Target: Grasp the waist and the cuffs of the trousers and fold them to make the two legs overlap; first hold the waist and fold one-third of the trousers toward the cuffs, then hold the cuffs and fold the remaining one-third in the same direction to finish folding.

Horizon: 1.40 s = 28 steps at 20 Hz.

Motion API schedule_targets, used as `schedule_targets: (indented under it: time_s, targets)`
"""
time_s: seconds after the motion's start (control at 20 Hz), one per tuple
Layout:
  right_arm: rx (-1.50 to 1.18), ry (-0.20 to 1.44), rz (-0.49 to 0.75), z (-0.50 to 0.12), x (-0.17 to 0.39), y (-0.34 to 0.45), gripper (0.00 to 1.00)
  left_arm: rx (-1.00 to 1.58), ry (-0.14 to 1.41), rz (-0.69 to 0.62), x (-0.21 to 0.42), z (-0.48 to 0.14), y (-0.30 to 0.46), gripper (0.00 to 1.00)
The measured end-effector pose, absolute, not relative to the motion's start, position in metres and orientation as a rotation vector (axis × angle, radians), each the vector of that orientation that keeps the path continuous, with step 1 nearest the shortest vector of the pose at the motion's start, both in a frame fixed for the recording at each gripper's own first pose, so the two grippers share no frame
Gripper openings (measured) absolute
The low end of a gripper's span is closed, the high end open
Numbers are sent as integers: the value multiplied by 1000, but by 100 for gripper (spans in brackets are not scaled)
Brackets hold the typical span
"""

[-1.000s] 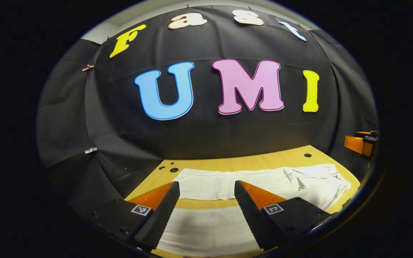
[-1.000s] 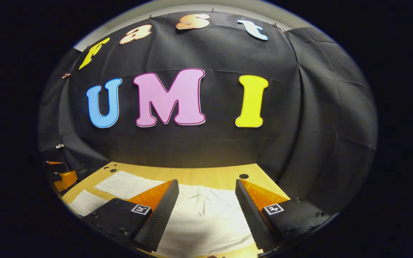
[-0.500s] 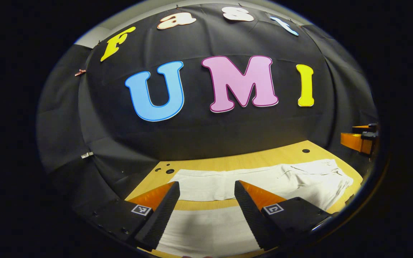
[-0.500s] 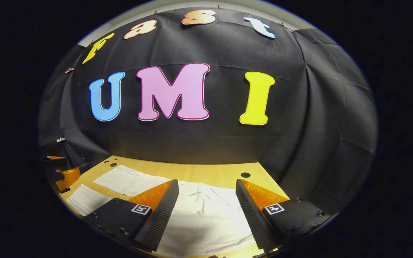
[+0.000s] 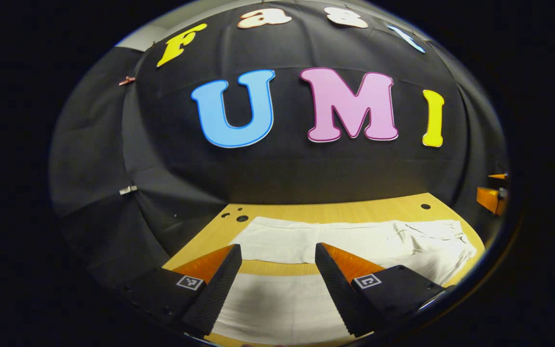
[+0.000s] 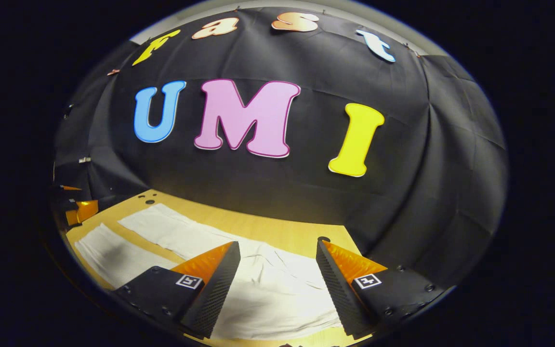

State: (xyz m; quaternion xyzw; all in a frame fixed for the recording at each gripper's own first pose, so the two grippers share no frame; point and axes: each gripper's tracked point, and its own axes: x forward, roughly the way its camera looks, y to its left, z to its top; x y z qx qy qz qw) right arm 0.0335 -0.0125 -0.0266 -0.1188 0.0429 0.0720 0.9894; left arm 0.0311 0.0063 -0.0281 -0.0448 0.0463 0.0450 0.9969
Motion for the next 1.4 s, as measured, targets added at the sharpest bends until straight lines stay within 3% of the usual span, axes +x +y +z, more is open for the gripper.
schedule_targets:
  time_s: [0.35,1.2,1.4]
  targets:
    - [-484,164,214,-63,40,-41,98,-88,91,120,24,-42,33,97]
    - [-1149,604,544,-227,11,-184,98,-167,227,313,-9,-107,99,98]
    - [-1265,642,548,-252,13,-211,98,-127,258,350,-19,-117,115,97]
